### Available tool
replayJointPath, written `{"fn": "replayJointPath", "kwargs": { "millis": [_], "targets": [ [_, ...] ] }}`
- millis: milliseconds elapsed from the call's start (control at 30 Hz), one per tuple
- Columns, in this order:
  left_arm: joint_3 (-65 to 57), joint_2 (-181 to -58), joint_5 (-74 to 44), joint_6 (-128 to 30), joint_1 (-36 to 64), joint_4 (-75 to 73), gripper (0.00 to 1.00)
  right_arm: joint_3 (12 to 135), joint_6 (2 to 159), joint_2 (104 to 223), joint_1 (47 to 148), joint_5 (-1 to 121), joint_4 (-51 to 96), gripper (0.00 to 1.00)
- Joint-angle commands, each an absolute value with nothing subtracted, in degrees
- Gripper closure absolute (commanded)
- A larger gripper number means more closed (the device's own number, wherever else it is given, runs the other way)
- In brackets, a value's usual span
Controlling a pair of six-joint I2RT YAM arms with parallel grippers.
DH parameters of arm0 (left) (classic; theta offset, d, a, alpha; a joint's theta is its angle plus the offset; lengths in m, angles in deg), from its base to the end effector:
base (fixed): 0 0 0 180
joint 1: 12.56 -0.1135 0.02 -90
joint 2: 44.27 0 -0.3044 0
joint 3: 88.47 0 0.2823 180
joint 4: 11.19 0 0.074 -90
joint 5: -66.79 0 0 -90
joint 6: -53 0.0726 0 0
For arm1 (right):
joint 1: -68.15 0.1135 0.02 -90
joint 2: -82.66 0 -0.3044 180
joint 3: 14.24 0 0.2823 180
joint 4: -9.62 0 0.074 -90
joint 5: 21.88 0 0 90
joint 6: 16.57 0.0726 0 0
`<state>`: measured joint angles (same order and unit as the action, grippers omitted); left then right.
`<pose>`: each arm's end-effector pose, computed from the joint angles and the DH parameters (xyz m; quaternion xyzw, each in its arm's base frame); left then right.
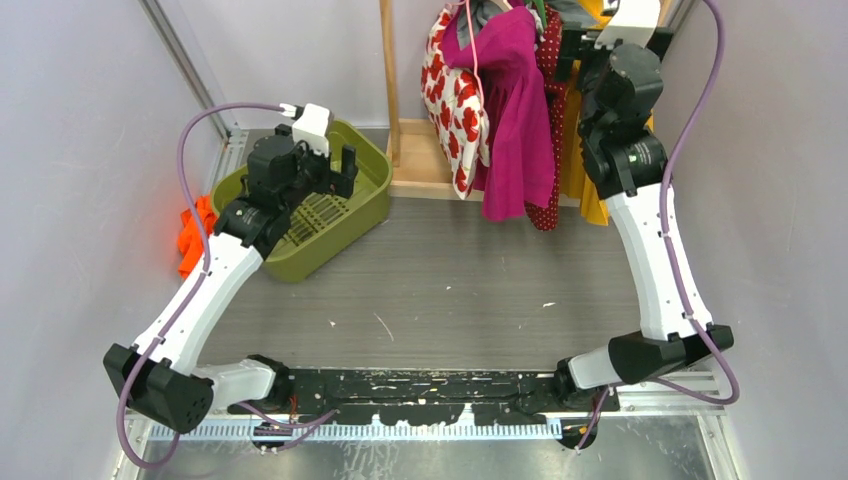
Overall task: Remove the skirt from the hanger
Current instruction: Pick up the hanger from the clothesline.
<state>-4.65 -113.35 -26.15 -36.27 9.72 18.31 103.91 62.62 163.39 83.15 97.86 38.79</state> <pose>0.3031 -0.1201 0.4323 0.1426 0.7790 -0.0941 0.6033 0.3288 0.0508 0.6051 0.0479 0.6599 -0.1411 0.7365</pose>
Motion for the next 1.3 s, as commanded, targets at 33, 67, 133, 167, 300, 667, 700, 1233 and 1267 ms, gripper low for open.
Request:
{"fn": "replayJointPath", "kwargs": {
  "millis": [33,67,133,167,300,667,700,1233,1267],
  "targets": [
    [-5.57,-111.73,-25.15,-35.63,9.98,14.25,0.00,110.74,62.40,165.71,78.64,96.10,33.80,0.04],
    [-5.73,-111.78,-24.97,-35.79,9.97,14.20,0.00,111.96,62.75,166.55,77.79,94.69,34.55,0.04],
    [-6.08,-111.87,-24.83,-36.21,9.91,13.93,0.00,114.84,63.27,168.43,75.73,92.06,36.88,0.04],
    [-6.23,-111.93,-24.75,-36.36,9.93,13.78,0.00,116.68,63.69,169.43,74.97,90.06,38.12,0.04],
    [-6.63,-112.22,-24.70,-36.97,9.96,13.17,0.01,121.66,63.34,173.45,72.84,82.68,42.92,0.04],
    [-9.46,-110.51,-23.85,-37.53,9.94,11.59,0.01,131.94,63.00,182.86,66.78,71.95,48.24,0.02],
    [-9.76,-110.39,-23.74,-37.53,9.95,11.54,0.01,132.08,63.10,183.26,66.22,71.72,47.86,0.02],
    [-10.83,-112.55,-23.78,-37.15,9.94,11.35,0.02,131.66,65.08,184.97,63.84,60.80,49.19,0.02],
    [-10.86,-112.58,-23.83,-37.03,9.94,11.50,0.02,131.33,64.98,185.01,63.84,59.04,49.52,0.03]
  ]
}}
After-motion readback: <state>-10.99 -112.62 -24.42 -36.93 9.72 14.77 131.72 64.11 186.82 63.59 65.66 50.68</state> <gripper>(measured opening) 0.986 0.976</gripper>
